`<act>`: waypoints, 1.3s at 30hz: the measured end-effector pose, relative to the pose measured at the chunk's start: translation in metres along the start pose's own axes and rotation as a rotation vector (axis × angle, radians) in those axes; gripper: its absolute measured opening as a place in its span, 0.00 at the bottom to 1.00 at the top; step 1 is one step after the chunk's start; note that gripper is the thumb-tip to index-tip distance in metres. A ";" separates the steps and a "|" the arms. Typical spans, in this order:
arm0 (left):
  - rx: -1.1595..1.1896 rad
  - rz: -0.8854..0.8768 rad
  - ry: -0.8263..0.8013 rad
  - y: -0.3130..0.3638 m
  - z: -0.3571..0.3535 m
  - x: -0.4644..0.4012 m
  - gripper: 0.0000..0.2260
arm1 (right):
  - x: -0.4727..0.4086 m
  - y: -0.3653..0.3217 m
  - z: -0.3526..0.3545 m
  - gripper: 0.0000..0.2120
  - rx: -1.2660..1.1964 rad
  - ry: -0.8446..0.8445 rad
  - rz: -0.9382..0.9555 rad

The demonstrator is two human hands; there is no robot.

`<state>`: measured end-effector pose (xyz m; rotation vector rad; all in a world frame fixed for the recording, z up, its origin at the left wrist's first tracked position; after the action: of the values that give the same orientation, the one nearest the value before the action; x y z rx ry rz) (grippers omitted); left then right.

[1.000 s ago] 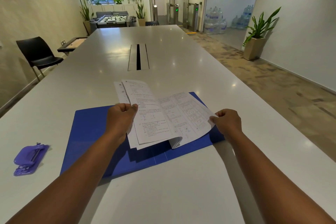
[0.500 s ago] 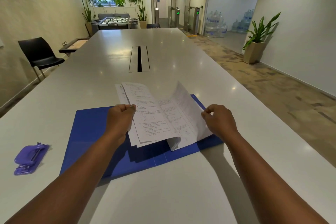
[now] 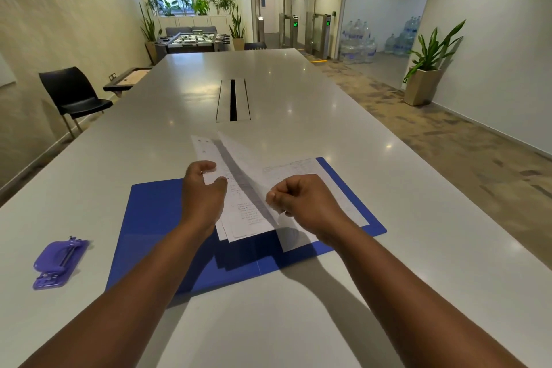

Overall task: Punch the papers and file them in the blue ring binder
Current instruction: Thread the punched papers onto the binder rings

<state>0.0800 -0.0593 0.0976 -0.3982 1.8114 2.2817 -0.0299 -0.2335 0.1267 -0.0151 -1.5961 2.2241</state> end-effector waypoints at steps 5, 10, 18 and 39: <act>0.085 0.128 -0.051 0.013 -0.001 -0.001 0.18 | 0.003 0.000 -0.008 0.09 0.082 -0.064 0.036; 0.053 0.141 -0.099 0.008 0.005 -0.006 0.06 | 0.001 0.008 0.001 0.08 -0.044 -0.213 0.032; 0.061 0.182 -0.116 0.000 0.014 -0.015 0.15 | -0.053 0.095 0.059 0.29 0.704 0.407 -0.337; 0.140 0.194 -0.087 -0.003 0.015 -0.018 0.09 | -0.064 0.107 0.079 0.06 -0.230 0.459 -0.343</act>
<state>0.0971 -0.0435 0.1039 -0.1021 2.0287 2.2348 -0.0228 -0.3545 0.0425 -0.2744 -1.4561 1.6260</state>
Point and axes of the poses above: each hand's wrist, its own x-axis away from the middle knuckle, its own z-axis out of the back of the hand, y = z × x, the point moved 1 cm from there along -x, towards the middle knuckle, and after that the axes turned 14 degrees about -z, right-handed, at the moved point
